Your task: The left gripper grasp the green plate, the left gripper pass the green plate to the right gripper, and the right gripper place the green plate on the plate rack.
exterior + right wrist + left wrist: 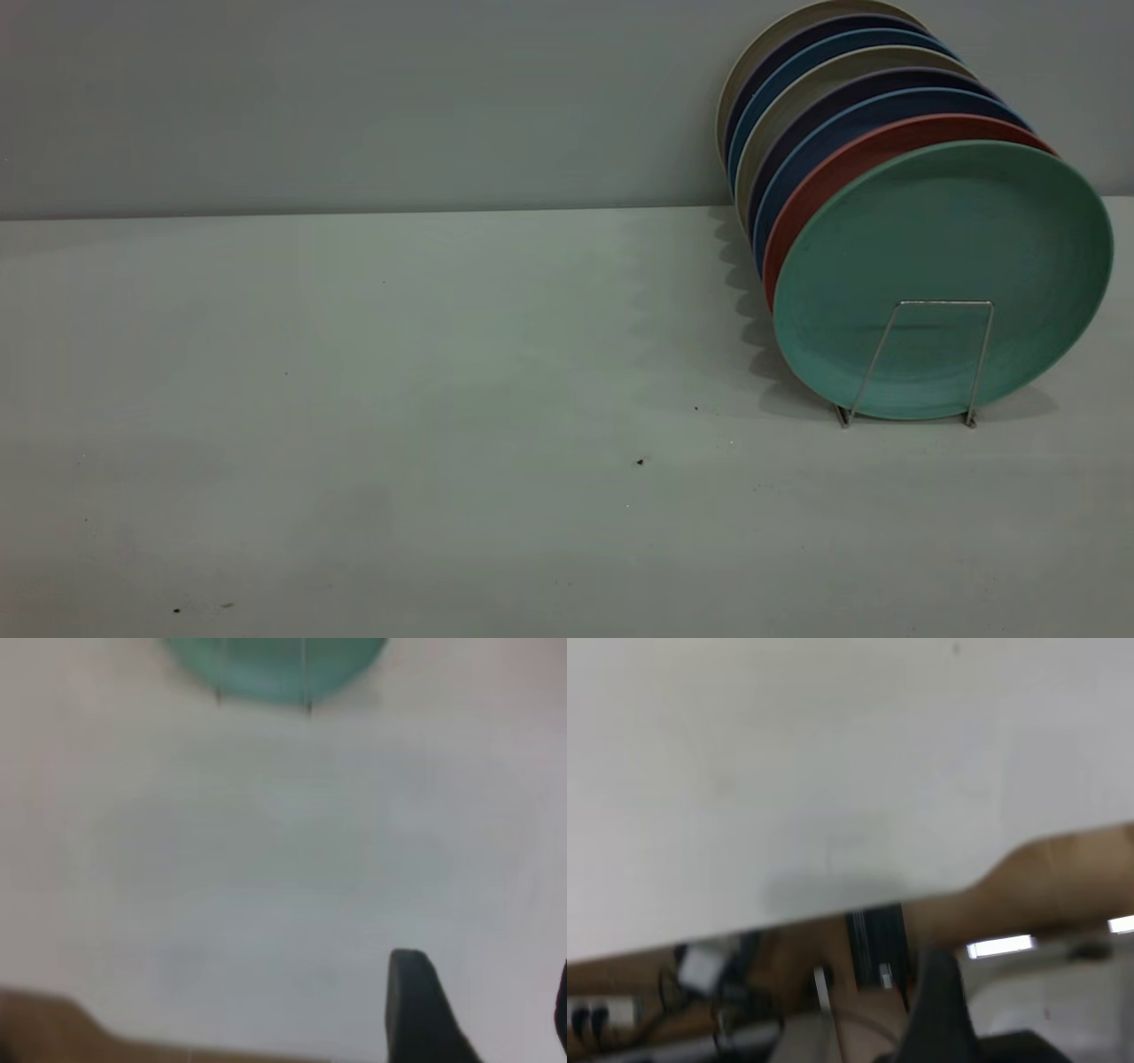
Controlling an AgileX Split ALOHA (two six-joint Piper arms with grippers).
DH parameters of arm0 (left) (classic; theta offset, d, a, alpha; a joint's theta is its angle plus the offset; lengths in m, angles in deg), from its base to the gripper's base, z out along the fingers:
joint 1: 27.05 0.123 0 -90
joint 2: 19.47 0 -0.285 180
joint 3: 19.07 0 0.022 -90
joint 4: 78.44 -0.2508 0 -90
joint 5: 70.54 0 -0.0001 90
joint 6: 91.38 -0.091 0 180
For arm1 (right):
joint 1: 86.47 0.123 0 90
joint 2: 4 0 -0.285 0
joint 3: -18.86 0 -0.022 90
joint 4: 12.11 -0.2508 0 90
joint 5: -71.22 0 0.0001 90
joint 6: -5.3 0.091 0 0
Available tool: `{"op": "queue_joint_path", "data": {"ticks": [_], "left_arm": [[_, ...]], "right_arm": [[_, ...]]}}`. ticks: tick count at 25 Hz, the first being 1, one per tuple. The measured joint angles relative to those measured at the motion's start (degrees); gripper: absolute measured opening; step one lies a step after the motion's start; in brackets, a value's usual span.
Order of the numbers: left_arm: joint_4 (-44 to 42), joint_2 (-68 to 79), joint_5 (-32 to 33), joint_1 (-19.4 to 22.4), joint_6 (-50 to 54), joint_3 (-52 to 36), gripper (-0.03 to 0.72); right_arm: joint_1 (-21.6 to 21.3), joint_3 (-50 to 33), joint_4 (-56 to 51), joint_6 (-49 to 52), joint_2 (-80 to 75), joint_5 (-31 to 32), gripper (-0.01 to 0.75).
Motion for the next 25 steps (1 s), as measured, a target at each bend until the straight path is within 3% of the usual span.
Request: {"op": "queue_joint_path", "data": {"ticks": [13,25], "left_arm": [[-0.01,-25.21,1.75,0.0,0.0,0.0,0.591],[-0.01,-25.83,2.04,0.0,0.06,0.0,0.591]], "right_arm": [[-4.36,0.0,-0.2,0.0,5.23,0.62,0.386],[-4.36,0.0,-0.24,0.0,5.23,0.62,0.386]]}}
